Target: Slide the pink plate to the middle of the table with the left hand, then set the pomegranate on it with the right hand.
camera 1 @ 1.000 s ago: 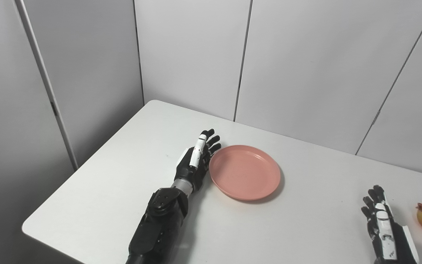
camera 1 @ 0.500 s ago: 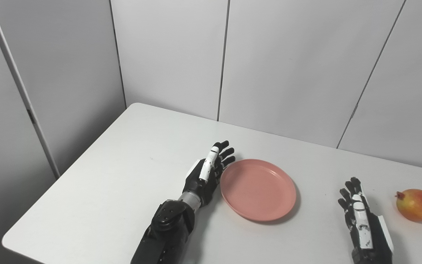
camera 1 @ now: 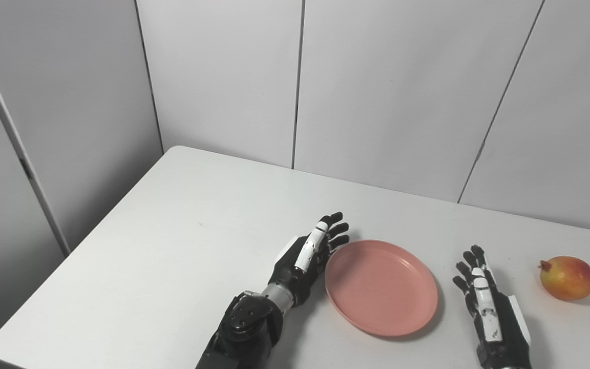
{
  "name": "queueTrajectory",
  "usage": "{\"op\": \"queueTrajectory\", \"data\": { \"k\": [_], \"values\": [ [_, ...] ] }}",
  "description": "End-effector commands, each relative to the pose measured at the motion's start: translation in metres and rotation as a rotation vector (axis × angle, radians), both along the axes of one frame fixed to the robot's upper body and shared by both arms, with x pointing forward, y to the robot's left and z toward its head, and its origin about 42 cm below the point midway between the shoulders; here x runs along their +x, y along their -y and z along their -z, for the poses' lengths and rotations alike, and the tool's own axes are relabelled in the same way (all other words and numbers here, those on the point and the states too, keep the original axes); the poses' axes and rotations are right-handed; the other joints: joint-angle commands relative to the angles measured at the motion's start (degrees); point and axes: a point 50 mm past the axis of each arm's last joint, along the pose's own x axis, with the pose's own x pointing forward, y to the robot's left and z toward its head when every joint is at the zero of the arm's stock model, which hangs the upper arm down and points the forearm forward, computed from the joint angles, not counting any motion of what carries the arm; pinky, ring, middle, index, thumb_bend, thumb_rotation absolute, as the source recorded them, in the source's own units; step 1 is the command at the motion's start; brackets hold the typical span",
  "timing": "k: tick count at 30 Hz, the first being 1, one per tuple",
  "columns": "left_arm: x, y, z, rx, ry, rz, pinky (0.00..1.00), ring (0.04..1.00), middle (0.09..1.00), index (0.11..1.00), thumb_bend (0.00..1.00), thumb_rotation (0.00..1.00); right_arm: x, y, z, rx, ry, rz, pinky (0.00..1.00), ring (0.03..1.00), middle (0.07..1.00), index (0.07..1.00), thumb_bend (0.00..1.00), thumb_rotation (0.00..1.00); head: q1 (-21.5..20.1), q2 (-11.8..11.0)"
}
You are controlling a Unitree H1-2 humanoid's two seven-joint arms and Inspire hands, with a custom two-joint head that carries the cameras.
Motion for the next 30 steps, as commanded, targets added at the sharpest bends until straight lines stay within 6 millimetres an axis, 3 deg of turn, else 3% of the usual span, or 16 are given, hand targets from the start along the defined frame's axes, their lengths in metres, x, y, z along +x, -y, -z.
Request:
{"op": "queueTrajectory", "data": {
  "k": [1,16,21,22,25,30],
  "values": [
    [-0.002,0.010,-0.004,0.007,0.011,0.027,0.91,0.921,0.925,0.905,0.38,1.00,-0.007,-0.004,0.010,0.011,-0.028,-0.006,0.94,0.965,0.981,1.000,0.19,1.00,-0.13,0.10],
    [-0.003,0.006,-0.001,0.031,0.035,-0.031,0.91,0.922,0.929,0.909,0.39,1.00,-0.006,-0.002,0.006,0.030,-0.030,0.012,0.98,0.971,0.983,1.000,0.22,1.00,-2.25,0.74],
    [-0.004,0.001,0.006,0.035,0.077,-0.090,0.90,0.919,0.927,0.918,0.41,1.00,-0.001,0.003,0.002,0.040,-0.009,0.038,0.99,0.966,0.974,0.999,0.25,1.00,-3.57,0.70],
    [-0.005,0.000,0.007,0.036,0.079,-0.096,0.90,0.919,0.927,0.918,0.41,1.00,0.000,0.004,0.002,0.042,-0.002,0.041,0.99,0.965,0.974,0.999,0.25,1.00,-5.58,0.55],
    [-0.006,-0.002,0.010,0.035,0.086,-0.108,0.91,0.924,0.932,0.920,0.42,1.00,0.002,0.005,-0.003,0.052,0.022,0.058,0.97,0.957,0.967,0.989,0.24,1.00,-6.95,0.42],
    [-0.008,-0.013,0.016,0.036,0.098,-0.117,0.91,0.928,0.936,0.927,0.42,1.00,0.002,0.010,-0.030,-0.028,0.099,0.108,0.91,0.917,0.927,0.951,0.25,1.00,-9.95,0.03]
  ]
}}
